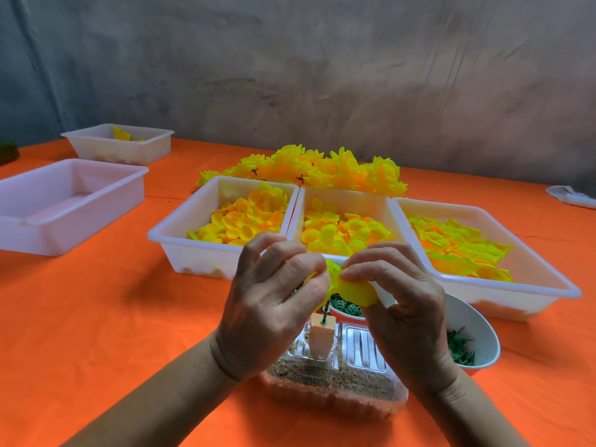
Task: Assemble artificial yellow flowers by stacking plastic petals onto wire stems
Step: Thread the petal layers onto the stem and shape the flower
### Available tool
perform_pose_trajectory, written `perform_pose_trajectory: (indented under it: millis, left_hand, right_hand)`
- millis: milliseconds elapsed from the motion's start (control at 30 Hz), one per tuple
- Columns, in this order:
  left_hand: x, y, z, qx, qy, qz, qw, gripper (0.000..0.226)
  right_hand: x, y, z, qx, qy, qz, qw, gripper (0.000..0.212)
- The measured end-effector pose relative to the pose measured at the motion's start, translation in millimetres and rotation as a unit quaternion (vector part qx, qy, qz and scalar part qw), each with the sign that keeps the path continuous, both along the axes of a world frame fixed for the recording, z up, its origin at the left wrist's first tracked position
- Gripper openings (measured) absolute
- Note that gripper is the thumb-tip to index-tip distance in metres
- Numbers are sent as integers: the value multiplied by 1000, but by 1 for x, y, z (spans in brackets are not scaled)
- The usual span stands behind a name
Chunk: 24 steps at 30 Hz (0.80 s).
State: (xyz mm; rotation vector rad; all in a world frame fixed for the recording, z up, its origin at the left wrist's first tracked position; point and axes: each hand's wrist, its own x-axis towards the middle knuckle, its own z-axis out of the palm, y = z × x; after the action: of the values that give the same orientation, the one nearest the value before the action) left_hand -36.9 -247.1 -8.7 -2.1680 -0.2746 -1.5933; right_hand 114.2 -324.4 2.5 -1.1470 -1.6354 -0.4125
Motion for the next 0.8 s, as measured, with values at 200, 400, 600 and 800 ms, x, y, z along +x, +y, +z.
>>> perform_pose_trajectory:
  millis: [200, 400, 600, 800]
  left_hand:
    - [0, 0, 3, -15, -5, 5, 1000, 37]
    - [-1, -1, 2, -16, 7, 8, 1000, 33]
    - [-1, -1, -3, -14, 18, 9, 1000, 19]
    - [-2, 2, -8, -66, 16, 3, 998, 2]
  right_hand:
    - [-1, 2, 3, -6, 13, -6, 1000, 3]
    - [0, 2, -1, -8, 10, -3, 1000, 2]
    - [1, 1, -6, -13, 10, -3, 1000, 16]
    - [4, 2, -12, -22, -6, -4, 1000, 18]
